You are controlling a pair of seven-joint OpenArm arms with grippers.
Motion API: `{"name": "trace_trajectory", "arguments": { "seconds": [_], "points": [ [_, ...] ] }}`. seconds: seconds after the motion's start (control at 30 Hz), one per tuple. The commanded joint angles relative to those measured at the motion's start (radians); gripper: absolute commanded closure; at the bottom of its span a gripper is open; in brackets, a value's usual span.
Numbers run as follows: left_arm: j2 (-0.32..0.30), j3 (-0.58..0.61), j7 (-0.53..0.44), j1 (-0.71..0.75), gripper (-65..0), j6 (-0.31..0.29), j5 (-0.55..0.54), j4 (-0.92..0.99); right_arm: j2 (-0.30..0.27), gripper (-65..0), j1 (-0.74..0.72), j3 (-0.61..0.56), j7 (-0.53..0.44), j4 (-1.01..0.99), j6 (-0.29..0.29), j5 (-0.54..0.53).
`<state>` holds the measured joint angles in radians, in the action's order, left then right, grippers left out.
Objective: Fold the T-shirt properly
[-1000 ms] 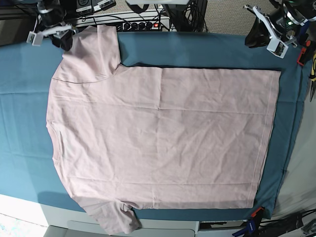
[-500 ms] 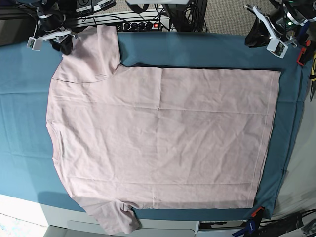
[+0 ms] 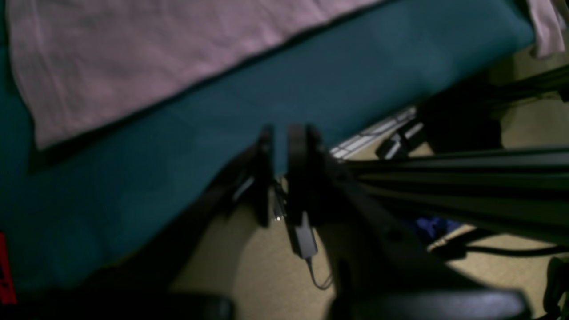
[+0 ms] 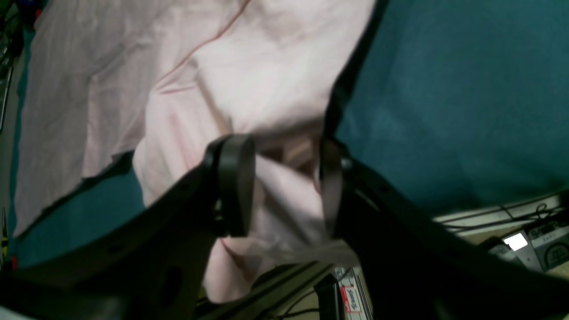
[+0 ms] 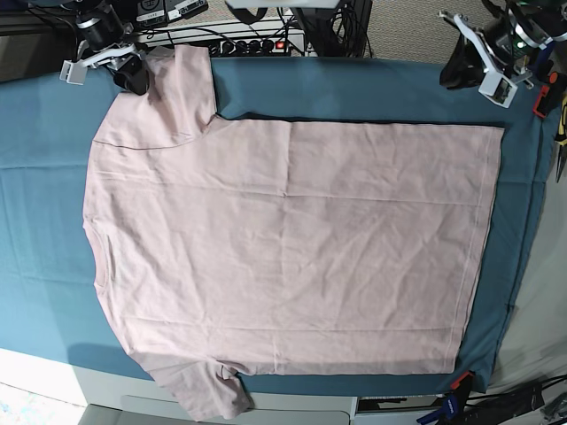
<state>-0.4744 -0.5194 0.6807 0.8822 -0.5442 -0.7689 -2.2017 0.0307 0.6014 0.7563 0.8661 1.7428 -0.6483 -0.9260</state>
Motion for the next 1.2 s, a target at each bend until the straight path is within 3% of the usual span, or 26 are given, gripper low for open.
{"name": "trace_trajectory", "arguments": {
  "seconds": [0.0, 0.17, 0.3, 0.33, 0.43, 0.53, 0.7, 0.8, 0.93, 1.07, 1.17],
  "points": [
    [-0.011, -0.007, -0.016, 0.006, -6.8, -0.007, -0.008, -0.014, -0.009, -25.1, 0.008, 0.004, 0.003, 0.010, -0.003, -0.009],
    [-0.011, -0.007, -0.016, -0.007, -6.8, -0.007, -0.008, -0.014, -0.008, -22.9, 0.008, 0.004, 0.001, 0.010, -0.002, 0.001],
    [-0.011, -0.007, -0.019, -0.023, -6.8, -0.006, 0.018, -0.014, -0.008, -1.3, 0.008, 0.004, 0.000, 0.010, -0.003, 0.016],
    [-0.011, -0.007, -0.026, -0.033, -6.8, -0.006, 0.040, -0.014, -0.009, 0.0, 0.008, 0.004, 0.000, 0.010, -0.002, 0.021],
    [-0.011, -0.007, -0.039, -0.071, -6.8, 0.004, 0.093, -0.014, -0.008, 0.0, 0.008, 0.004, -0.003, 0.010, -0.002, 0.023],
    [-0.011, -0.007, -0.045, -0.111, -7.1, 0.057, 0.117, -0.014, -0.009, 0.0, 0.008, 0.004, -0.003, 0.010, -0.003, 0.023],
    [-0.012, -0.007, -0.044, -0.177, -23.5, 0.212, 0.158, 0.018, -0.008, 0.0, 0.008, 0.004, -0.003, 0.010, -0.003, 0.026],
    [-0.012, -0.008, -0.038, -0.235, -25.2, 0.285, 0.193, 0.095, -0.008, 0.0, 0.008, 0.004, -0.003, 0.010, -0.003, 0.026],
    [-0.017, -0.008, 0.012, -0.325, -25.1, 0.289, 0.141, 0.253, -0.008, 0.0, 0.008, 0.004, -0.003, 0.010, -0.003, 0.026],
    [-0.031, -0.008, 0.061, -0.399, -25.1, 0.255, 0.050, 0.393, -0.008, 0.0, 0.008, 0.004, -0.002, 0.010, -0.003, 0.027],
    [-0.045, -0.008, 0.064, -0.433, -25.1, 0.256, 0.050, 0.435, -0.008, 0.0, 0.008, 0.004, -0.003, 0.010, -0.003, 0.027]
  ]
}}
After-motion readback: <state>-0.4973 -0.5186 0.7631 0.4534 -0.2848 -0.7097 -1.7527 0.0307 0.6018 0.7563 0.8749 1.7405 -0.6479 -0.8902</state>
